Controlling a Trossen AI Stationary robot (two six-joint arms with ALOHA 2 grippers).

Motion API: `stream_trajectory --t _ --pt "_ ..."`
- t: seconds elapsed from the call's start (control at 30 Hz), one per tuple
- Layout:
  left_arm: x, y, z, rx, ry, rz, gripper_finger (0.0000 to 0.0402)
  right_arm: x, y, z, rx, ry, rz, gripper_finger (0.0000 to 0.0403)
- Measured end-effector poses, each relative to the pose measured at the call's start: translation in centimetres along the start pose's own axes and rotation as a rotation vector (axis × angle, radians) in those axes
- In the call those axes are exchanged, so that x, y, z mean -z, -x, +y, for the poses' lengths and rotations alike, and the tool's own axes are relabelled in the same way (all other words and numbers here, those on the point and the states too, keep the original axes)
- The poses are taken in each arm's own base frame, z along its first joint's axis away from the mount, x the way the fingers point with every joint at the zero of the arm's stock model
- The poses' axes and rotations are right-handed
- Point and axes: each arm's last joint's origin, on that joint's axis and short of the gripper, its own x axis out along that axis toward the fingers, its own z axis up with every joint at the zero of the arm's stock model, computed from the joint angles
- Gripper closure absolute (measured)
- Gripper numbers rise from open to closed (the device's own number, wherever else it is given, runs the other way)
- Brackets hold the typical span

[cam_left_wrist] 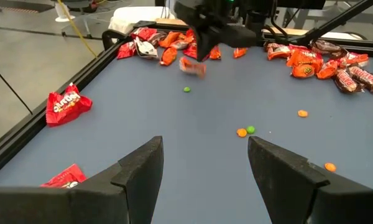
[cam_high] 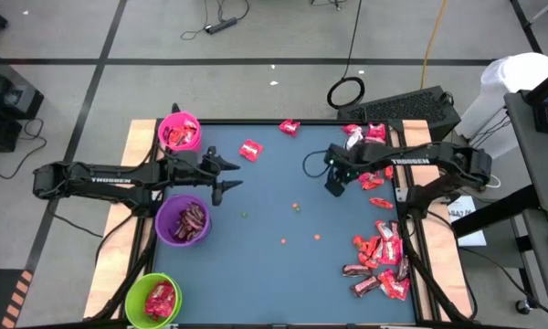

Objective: Organize candy in baskets
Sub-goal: Put the orange chocolate into the pink bucket

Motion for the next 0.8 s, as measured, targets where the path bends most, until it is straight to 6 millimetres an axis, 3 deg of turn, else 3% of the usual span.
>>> stream_trajectory --t 0.17,0.33,0.43,0.67,0.8 --pt "0.0 0.0 0.0 0.000 0.000 -0.001 0.0163 0.3 0.1 3.0 -0.100 0.141 -0.051 0.0403" --pt "0.0 0.0 0.0 0.000 0.000 0.000 0.0163 0.3 0.1 3.4 -0.087 0.031 -0.071 0.0380" --pt "0.0 0.0 0.0 0.000 0.000 0.000 0.0163 0.5 0.3 2.8 -0.071 -0.046 -0.047 0.0336" --pt "0.0 0.0 0.0 0.000 0.000 0.003 0.0163 0.3 -0.3 1.3 0.013 -0.150 -0.009 0.0190" --pt "0.0 0.0 0.0 0.000 0.000 0.003 0.0163 -0.2 -0.6 0.7 0.050 -0.194 -0.041 0.0138"
